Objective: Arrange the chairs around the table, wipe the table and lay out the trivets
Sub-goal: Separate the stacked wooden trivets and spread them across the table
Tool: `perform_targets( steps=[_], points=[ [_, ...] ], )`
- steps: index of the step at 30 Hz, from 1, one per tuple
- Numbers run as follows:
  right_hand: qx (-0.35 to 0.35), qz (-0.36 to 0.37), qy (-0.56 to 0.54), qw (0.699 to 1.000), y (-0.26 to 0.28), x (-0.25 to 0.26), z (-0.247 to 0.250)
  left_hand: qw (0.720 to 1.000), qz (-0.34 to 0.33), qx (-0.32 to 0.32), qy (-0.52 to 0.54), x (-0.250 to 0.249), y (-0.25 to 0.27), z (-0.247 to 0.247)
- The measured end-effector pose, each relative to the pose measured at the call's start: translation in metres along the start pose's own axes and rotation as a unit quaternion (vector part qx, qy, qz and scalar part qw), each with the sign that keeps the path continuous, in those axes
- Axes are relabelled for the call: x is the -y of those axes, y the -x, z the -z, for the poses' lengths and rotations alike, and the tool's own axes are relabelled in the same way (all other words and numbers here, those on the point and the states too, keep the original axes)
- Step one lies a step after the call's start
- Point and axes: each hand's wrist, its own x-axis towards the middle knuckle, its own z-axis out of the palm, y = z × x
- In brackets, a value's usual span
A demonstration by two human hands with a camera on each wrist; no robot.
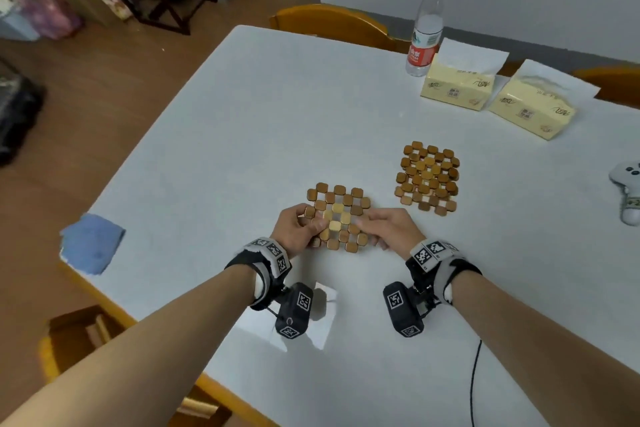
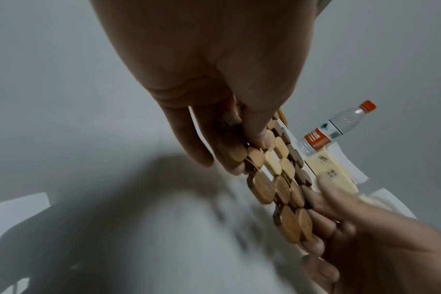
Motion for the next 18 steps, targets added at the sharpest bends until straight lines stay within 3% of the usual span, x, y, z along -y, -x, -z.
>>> perform_targets(
  steps=[5, 12, 18],
  points=[
    [-0.008, -0.003, -0.085, 0.996, 0.006, 0.006, -0.047, 0.998, 0.019, -0.056, -0.026, 0.014, 0.028, 0.045],
    [-0.07, 0.002, -0.034, 0.997, -0.006, 0.02, -0.09, 0.989, 0.037, -0.114, -0.09, 0.038, 0.038, 0.144],
    [-0.135, -0.004, -0.053, 0.989, -0.024, 0.042, -0.162, 0.964, 0.012, -0.157, -0.213, 0.059, 0.012, 0.252]
  ],
)
